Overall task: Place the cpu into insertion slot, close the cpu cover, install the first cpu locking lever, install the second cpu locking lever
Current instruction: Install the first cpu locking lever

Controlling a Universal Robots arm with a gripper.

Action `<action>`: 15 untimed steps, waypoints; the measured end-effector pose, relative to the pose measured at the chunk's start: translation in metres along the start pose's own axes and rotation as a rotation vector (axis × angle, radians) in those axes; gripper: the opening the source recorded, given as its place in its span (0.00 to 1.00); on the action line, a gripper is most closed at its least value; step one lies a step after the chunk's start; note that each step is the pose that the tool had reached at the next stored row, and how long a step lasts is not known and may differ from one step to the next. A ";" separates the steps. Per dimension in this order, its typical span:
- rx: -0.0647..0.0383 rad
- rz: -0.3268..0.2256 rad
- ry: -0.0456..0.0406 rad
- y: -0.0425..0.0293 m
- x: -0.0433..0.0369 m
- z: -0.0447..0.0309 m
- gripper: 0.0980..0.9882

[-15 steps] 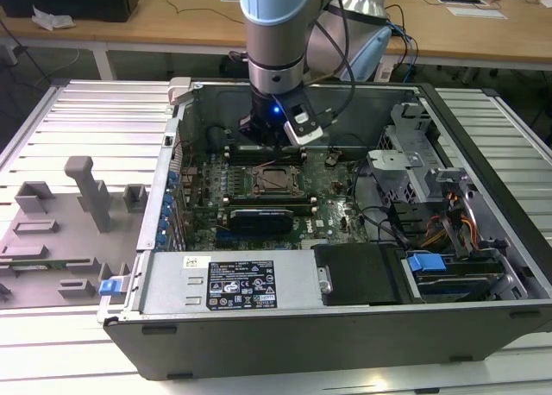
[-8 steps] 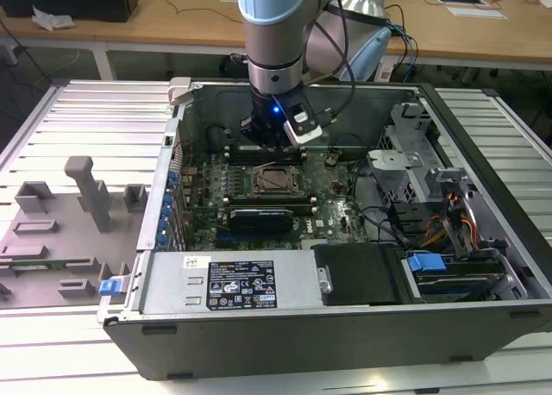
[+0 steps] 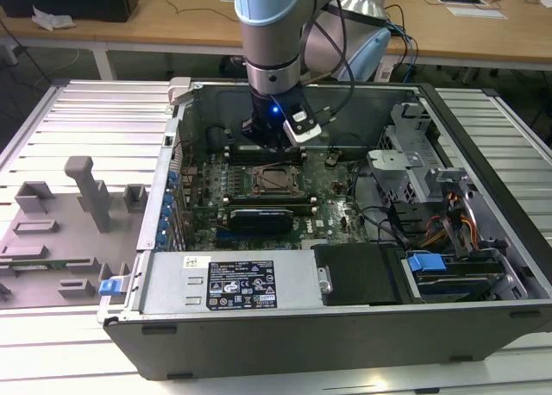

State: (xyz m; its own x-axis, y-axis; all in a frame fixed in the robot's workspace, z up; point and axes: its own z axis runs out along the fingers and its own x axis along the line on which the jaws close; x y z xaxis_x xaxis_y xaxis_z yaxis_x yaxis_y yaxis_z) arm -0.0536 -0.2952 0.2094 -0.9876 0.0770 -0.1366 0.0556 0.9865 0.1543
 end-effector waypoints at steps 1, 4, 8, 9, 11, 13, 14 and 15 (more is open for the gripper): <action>0.000 0.000 -0.0034 -0.0002 0.0003 0.0011 0.01; 0.002 0.000 -0.0089 -0.0005 0.0007 0.0032 0.01; 0.008 -0.001 -0.0157 -0.0012 0.0013 0.0073 0.01; 0.009 -0.001 -0.0170 -0.0014 0.0015 0.0084 0.01; 0.009 -0.001 -0.0182 -0.0016 0.0016 0.0094 0.01; 0.009 -0.001 -0.0181 -0.0017 0.0016 0.0094 0.01; 0.009 -0.001 -0.0181 -0.0017 0.0016 0.0094 0.01; 0.009 -0.001 -0.0181 -0.0017 0.0016 0.0094 0.01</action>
State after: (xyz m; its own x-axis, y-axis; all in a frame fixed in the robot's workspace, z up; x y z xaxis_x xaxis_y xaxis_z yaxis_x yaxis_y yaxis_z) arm -0.0539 -0.2954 0.1997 -0.9849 0.0785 -0.1545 0.0560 0.9878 0.1452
